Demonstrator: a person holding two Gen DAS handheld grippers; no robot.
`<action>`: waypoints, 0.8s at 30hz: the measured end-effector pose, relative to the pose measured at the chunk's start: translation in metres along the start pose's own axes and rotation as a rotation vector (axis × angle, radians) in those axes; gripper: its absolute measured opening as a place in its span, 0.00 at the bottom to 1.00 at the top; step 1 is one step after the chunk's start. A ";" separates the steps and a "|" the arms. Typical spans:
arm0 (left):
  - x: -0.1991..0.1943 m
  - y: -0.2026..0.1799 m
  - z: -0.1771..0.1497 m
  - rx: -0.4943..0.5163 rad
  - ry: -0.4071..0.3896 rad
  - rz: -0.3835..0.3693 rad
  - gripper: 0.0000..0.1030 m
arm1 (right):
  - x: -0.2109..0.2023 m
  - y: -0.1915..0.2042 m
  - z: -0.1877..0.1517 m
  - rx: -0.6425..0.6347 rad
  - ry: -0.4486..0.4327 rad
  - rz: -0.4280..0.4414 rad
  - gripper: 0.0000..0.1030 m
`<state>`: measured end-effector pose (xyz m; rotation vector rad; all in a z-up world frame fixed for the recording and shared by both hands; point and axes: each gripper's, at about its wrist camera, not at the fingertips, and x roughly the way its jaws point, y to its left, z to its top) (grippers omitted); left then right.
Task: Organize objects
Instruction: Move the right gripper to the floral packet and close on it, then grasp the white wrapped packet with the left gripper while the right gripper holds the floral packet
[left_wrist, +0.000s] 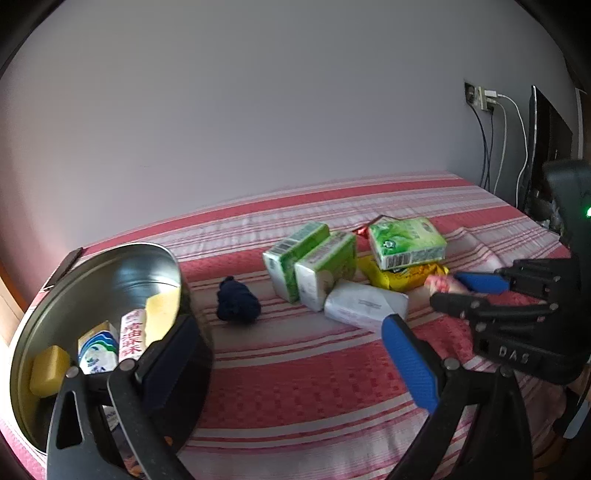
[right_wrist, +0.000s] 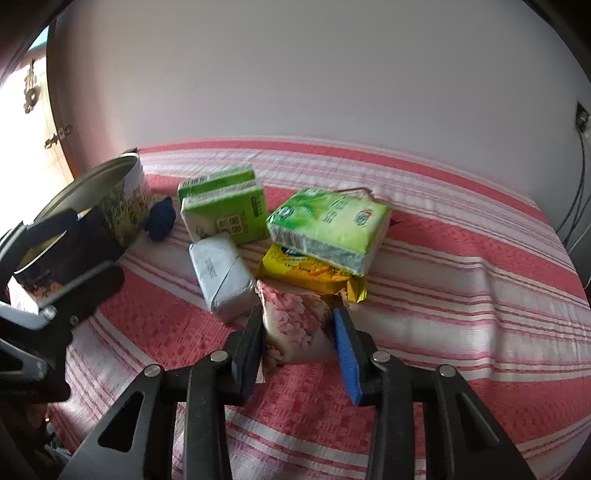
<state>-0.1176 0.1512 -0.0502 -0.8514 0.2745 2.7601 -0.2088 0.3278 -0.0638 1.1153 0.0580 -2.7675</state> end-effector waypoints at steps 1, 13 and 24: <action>0.001 -0.002 0.000 0.003 0.004 -0.005 0.98 | -0.003 -0.002 -0.001 0.007 -0.017 -0.009 0.36; 0.024 -0.027 0.008 0.003 0.075 -0.070 0.98 | -0.030 -0.010 0.000 0.118 -0.226 -0.149 0.36; 0.064 -0.041 0.017 0.033 0.197 -0.144 0.98 | -0.020 -0.023 0.005 0.154 -0.202 -0.164 0.36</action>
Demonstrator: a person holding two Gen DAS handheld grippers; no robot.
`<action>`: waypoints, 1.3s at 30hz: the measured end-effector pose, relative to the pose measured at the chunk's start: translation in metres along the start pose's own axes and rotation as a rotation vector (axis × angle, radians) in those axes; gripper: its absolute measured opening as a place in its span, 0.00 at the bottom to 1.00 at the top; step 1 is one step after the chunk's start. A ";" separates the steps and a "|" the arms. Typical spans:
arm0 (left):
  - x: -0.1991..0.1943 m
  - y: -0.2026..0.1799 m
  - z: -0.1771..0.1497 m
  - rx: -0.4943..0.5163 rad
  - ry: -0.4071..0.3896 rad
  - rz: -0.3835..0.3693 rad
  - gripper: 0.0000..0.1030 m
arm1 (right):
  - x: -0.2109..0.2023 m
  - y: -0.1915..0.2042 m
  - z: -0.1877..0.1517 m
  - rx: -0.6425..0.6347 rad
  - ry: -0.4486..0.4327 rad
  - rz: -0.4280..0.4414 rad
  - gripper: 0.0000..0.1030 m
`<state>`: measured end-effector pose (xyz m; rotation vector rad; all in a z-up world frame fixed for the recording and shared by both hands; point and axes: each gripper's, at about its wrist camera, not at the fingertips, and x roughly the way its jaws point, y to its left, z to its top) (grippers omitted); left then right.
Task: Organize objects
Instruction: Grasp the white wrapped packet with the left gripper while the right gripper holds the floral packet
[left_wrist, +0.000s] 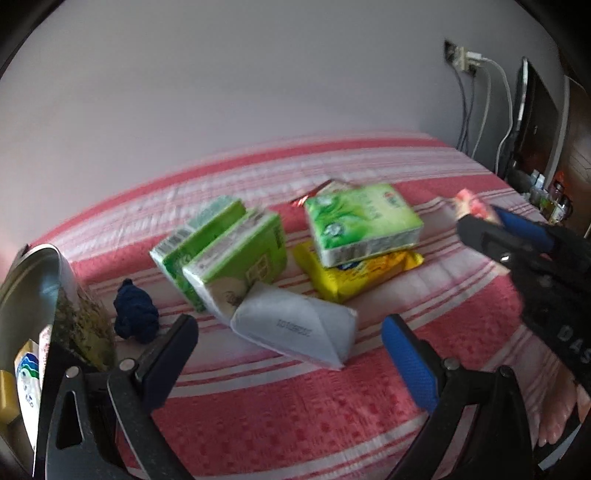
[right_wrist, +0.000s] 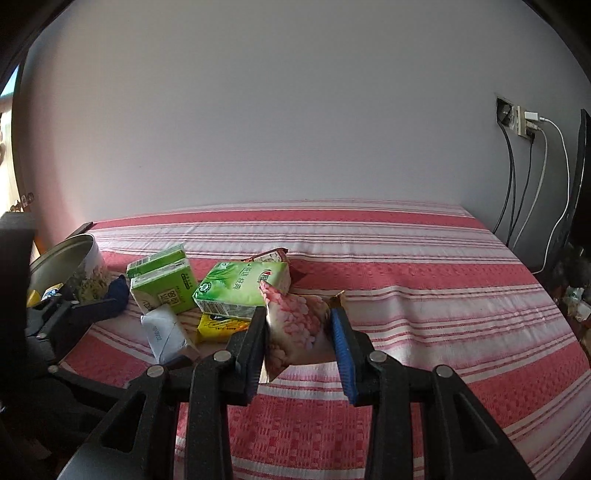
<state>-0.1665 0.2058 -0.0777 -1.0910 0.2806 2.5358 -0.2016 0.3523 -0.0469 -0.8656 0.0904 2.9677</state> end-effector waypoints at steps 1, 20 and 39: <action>0.002 0.002 0.001 -0.010 0.006 -0.007 0.98 | 0.001 -0.001 0.000 0.003 0.001 0.001 0.36; 0.008 0.010 -0.007 -0.032 0.059 -0.064 0.71 | -0.004 -0.001 -0.002 -0.003 -0.015 -0.025 0.36; -0.039 0.038 -0.021 -0.127 -0.138 0.029 0.71 | -0.015 0.006 -0.001 0.029 -0.117 -0.017 0.36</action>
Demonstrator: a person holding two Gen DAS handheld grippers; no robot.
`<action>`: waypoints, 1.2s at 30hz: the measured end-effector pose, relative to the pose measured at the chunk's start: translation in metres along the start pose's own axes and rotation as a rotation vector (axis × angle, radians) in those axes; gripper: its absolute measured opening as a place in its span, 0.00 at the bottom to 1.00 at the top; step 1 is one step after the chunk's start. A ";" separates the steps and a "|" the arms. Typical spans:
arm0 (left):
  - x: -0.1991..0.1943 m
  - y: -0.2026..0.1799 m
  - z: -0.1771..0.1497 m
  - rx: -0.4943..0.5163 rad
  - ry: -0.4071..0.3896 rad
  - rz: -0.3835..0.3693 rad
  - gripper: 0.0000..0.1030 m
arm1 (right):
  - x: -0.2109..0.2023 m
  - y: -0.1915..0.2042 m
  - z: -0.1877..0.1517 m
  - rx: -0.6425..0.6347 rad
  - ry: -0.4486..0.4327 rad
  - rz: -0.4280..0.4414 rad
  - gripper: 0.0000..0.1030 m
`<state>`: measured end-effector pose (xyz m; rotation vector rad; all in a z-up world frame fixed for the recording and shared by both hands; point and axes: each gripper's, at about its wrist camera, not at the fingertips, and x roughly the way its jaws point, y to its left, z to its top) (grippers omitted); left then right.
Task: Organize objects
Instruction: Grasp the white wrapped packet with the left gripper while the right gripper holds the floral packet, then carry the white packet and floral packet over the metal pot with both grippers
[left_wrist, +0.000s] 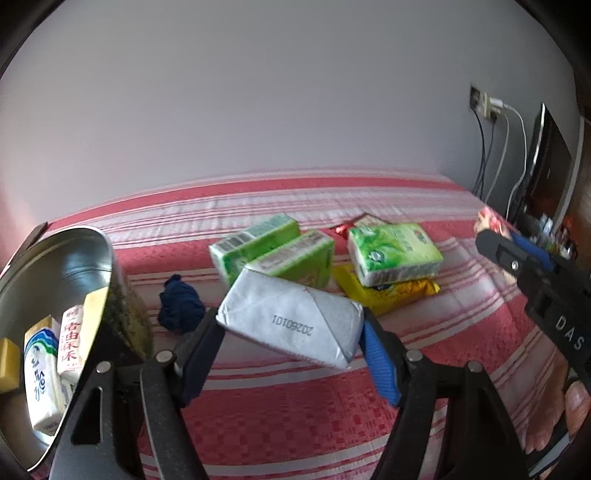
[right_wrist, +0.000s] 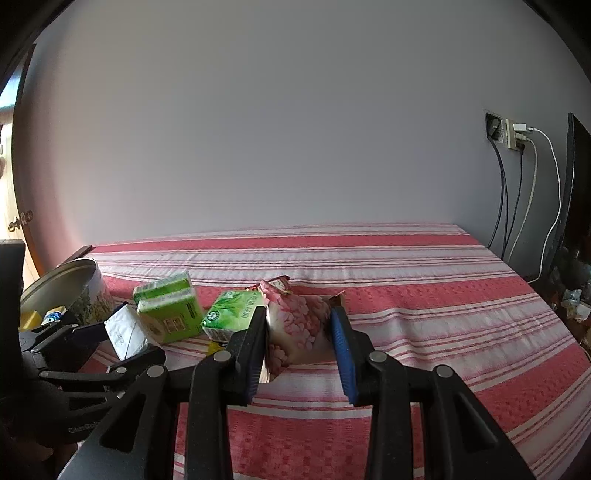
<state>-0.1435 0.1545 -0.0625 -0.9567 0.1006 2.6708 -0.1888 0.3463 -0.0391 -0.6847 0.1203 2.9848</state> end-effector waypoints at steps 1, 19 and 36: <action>-0.001 0.003 0.000 -0.011 -0.007 -0.001 0.71 | 0.000 0.000 0.000 0.005 -0.002 0.004 0.36; -0.020 0.007 0.000 -0.063 -0.151 0.051 0.71 | -0.003 0.029 0.003 -0.031 -0.071 0.018 0.36; -0.040 0.007 -0.007 -0.068 -0.264 0.112 0.71 | -0.017 0.037 -0.001 -0.054 -0.146 -0.008 0.36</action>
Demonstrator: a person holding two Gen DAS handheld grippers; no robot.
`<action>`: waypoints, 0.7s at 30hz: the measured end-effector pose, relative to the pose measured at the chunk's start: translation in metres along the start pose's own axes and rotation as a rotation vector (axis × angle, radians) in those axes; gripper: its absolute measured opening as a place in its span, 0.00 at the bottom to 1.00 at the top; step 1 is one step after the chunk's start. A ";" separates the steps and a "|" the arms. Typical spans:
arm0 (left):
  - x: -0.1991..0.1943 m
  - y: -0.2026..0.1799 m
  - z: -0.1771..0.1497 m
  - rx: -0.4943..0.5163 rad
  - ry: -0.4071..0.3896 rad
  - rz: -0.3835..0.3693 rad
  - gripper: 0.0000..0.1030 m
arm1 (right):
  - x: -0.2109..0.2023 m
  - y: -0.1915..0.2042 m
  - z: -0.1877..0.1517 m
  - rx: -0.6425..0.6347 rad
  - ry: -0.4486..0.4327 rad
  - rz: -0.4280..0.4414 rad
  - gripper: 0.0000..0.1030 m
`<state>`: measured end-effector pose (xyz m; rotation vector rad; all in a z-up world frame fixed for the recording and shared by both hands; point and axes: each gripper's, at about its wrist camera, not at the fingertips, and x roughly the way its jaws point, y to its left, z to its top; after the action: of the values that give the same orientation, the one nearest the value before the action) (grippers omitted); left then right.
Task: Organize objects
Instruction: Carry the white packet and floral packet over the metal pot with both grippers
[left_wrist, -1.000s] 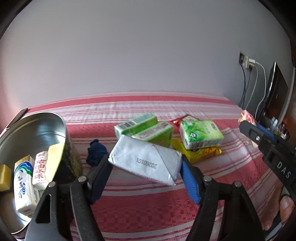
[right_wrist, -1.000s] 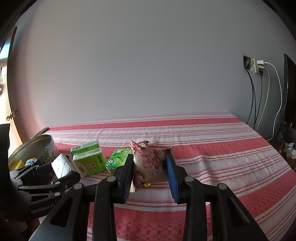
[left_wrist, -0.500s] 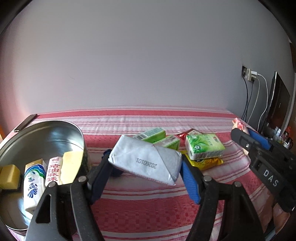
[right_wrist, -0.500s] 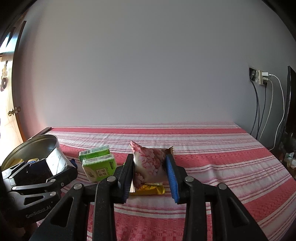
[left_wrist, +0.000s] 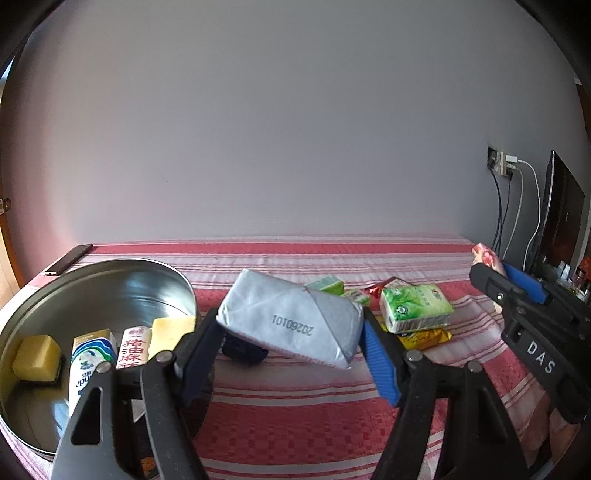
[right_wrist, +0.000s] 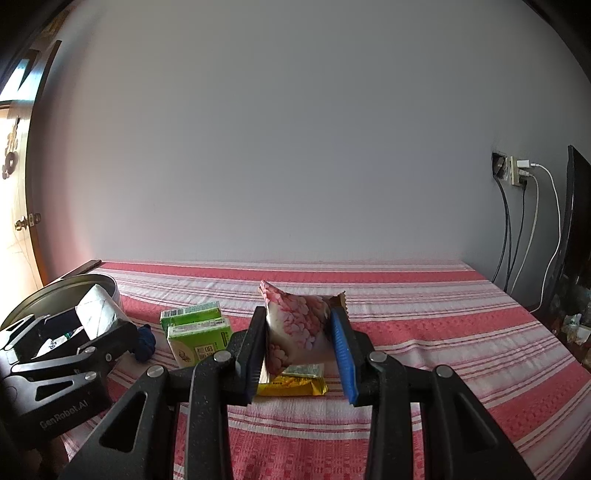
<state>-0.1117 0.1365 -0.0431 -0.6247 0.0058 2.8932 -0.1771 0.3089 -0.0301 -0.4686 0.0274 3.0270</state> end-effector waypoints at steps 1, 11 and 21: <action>0.000 0.000 0.001 -0.002 -0.002 0.001 0.71 | -0.001 0.000 0.000 -0.002 -0.005 -0.001 0.36; -0.007 0.005 0.001 -0.004 -0.017 0.007 0.71 | -0.007 0.002 0.001 -0.015 -0.042 0.001 0.36; -0.028 0.031 0.008 -0.020 -0.058 0.028 0.71 | -0.005 0.014 0.003 -0.031 -0.040 0.042 0.36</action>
<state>-0.0949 0.1013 -0.0253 -0.5476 -0.0221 2.9413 -0.1739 0.2947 -0.0257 -0.4143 -0.0116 3.0810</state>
